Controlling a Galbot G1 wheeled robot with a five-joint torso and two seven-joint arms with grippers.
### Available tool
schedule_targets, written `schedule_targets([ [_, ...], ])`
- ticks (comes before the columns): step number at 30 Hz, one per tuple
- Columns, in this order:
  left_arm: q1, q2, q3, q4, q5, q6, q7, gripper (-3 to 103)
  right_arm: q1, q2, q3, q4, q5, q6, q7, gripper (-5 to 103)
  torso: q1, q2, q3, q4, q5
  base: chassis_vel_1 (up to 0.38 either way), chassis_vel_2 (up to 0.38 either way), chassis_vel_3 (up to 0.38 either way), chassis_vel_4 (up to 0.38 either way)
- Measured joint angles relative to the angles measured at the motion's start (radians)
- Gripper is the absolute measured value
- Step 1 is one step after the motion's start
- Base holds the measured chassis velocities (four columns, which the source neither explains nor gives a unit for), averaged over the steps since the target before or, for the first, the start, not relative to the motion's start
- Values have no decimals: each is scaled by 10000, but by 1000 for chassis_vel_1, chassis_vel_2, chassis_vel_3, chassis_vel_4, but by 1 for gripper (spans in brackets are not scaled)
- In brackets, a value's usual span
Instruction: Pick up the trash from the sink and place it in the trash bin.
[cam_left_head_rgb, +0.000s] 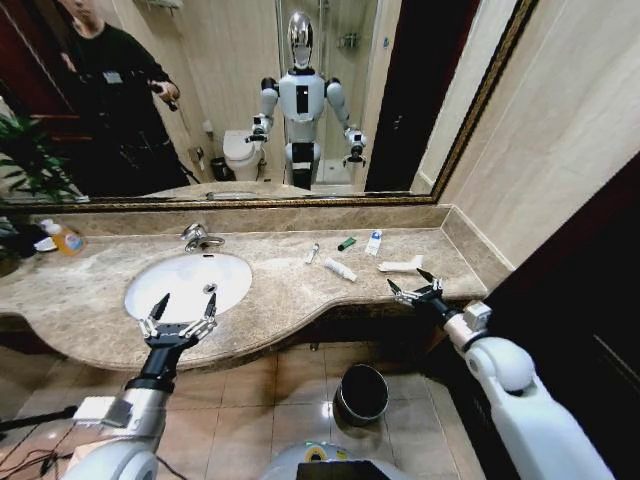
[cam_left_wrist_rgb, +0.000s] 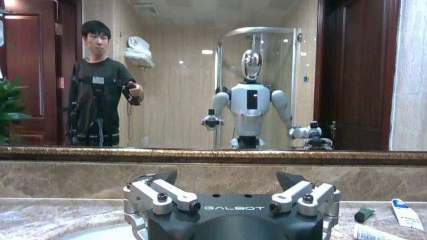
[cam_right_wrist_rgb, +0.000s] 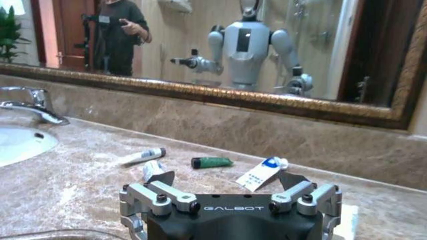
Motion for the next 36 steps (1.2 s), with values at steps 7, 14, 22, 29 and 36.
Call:
schedule_targets([
  [7,0,0,0,0,0,0,-1,100,988,-326,-657,-552,897,-773,-320,100,0,0,0,0,-2,0,0,0,0],
  [14,0,0,0,0,0,1,0,100,2195,-587,-1752,-1557,947,-857,-319,100,0,0,0,0,-3,0,0,0,0],
  [22,0,0,0,0,0,0,0,100,3250,-507,-3200,-2271,856,-849,-372,100,0,0,0,0,-4,0,0,0,0],
  [29,0,0,0,1,0,0,0,100,3856,-216,-4216,-2502,869,-967,-349,100,0,0,0,0,-2,0,0,0,0],
  [36,0,0,0,0,0,0,0,100,4742,126,-4879,-3251,887,-1095,-219,100,0,0,0,0,-1,0,0,0,0],
])
